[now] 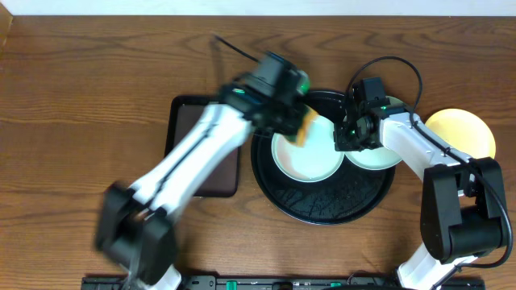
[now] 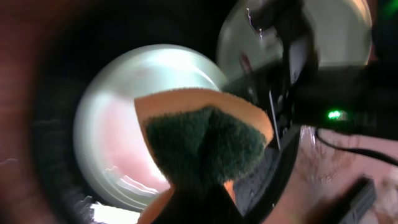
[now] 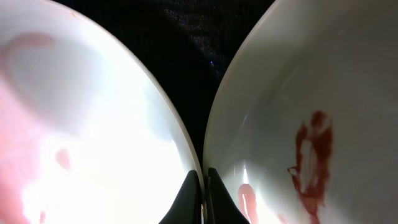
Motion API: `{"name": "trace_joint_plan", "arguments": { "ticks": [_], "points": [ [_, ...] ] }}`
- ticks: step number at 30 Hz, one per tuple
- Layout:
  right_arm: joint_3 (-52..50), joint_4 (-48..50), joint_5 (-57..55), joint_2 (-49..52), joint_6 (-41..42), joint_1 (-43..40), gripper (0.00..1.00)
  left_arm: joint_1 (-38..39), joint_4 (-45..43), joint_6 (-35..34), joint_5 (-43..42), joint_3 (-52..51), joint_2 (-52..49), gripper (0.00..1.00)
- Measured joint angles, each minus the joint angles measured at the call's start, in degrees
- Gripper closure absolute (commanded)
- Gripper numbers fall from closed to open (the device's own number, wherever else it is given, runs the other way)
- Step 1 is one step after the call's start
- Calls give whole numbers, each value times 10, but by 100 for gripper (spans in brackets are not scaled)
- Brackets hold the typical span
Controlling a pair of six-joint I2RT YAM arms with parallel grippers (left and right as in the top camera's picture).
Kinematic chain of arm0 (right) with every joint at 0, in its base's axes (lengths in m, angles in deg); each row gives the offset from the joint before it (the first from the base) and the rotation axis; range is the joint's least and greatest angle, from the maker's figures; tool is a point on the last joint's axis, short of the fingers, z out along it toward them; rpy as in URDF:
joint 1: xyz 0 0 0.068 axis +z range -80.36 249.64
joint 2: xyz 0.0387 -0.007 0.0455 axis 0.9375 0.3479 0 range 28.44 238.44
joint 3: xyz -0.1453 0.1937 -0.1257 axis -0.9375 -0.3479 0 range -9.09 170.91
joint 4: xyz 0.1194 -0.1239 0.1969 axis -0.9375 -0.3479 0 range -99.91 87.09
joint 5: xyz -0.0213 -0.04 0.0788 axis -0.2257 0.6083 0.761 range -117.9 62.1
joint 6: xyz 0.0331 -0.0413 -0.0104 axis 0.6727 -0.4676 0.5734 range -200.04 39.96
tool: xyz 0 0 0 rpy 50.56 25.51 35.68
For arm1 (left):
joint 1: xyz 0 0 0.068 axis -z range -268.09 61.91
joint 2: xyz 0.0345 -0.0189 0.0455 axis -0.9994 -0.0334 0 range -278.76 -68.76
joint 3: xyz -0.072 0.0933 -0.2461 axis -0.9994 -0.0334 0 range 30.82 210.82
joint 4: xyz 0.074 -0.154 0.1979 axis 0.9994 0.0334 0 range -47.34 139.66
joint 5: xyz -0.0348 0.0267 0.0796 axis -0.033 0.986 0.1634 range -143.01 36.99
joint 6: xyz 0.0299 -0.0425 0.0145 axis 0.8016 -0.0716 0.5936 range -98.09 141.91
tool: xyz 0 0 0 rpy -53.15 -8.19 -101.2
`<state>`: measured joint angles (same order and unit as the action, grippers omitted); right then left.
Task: Clean dirty plates on tray and stack at the side
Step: 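Withdraw left gripper with sponge back to the brown tray, then grip the left pale green plate rim with right gripper and lift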
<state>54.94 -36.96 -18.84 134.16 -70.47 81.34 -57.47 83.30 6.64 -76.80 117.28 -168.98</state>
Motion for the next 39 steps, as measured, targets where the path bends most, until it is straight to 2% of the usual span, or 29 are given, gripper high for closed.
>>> {"name": "trace_joint_plan", "arguments": {
  "ticks": [3, 7, 9, 12, 14, 15, 21, 28, 34, 39],
  "points": [
    [0, 0, 0, 0, 0, 0, 99, -38, 63, 0, 75, 12, 56, 92],
    [0, 0, 0, 0, 0, 0, 99, -89, 148, 0, 176, 13, 73, 92],
    [0, 0, 0, 0, 0, 0, 99, -115, 169, 0, 209, 6, 67, 92],
    [0, 0, 0, 0, -1, 0, 93, -155, 177, -5, 238, -20, 63, 92],
    [0, 0, 0, 0, -1, 0, 94, -176, 173, -9, 249, -42, 63, 92],
    [0, 0, 0, 0, -1, 0, 99, -184, 173, -10, 254, -52, 62, 92],
    [3, -4, 1, 0, -2, 0, 99, -208, 158, -13, 262, -104, 60, 92],
    [84, -99, 4, 1, -4, 0, 99, -208, 156, -13, 264, -110, 60, 92],
    [135, -138, 0, 1, -21, 13, 99, -208, 156, -12, 264, -110, 60, 92],
    [177, -193, -37, 1, -31, 29, 99, -208, 156, -12, 264, -110, 60, 92]
  ]
}}
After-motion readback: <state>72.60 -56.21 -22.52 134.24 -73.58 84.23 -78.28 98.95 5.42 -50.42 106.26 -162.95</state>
